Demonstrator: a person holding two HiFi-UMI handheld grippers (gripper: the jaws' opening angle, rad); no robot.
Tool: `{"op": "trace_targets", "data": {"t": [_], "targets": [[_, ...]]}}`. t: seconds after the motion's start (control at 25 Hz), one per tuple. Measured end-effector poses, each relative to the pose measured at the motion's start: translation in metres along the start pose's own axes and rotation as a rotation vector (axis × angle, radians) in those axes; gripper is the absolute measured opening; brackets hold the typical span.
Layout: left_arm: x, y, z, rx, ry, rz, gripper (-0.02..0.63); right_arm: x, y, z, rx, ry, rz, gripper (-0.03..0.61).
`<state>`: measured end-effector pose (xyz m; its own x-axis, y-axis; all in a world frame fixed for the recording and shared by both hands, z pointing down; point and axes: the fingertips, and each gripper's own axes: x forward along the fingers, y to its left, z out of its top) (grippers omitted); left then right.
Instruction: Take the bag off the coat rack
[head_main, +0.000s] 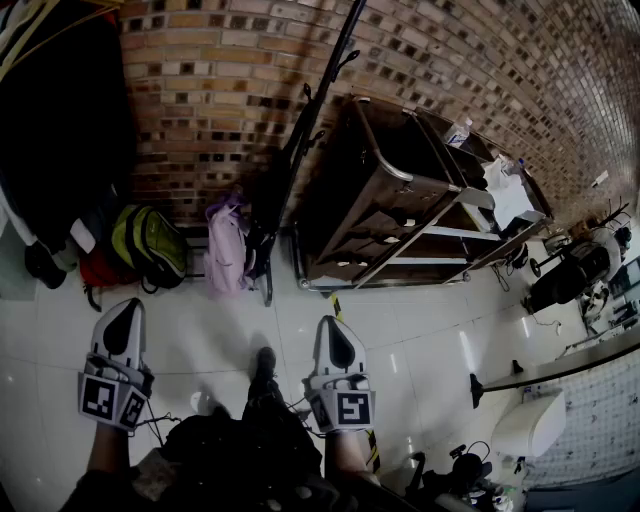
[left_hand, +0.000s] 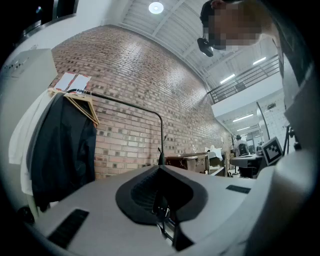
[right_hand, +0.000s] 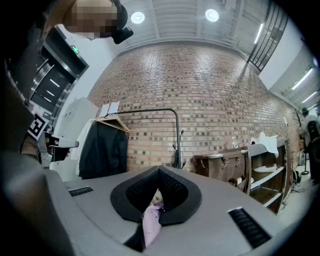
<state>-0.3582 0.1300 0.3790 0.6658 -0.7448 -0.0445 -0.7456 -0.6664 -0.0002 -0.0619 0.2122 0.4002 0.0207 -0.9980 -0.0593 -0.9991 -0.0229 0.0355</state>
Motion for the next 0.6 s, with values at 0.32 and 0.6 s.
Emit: {"op": "trace_targets", "data": {"t": [0.32,0.6], "targets": [[0.08,-0.013,-0.016,-0.017,0.029,0.0,0.008,0.061,-0.047,-0.01,-0.003,-0.025,0.028,0.008],[0.189,-0.023,-0.024,-0.021,0.026,0.001,0.009,0.14,-0.11,-0.023,0.009,-0.031,0.069,0.008]]}}
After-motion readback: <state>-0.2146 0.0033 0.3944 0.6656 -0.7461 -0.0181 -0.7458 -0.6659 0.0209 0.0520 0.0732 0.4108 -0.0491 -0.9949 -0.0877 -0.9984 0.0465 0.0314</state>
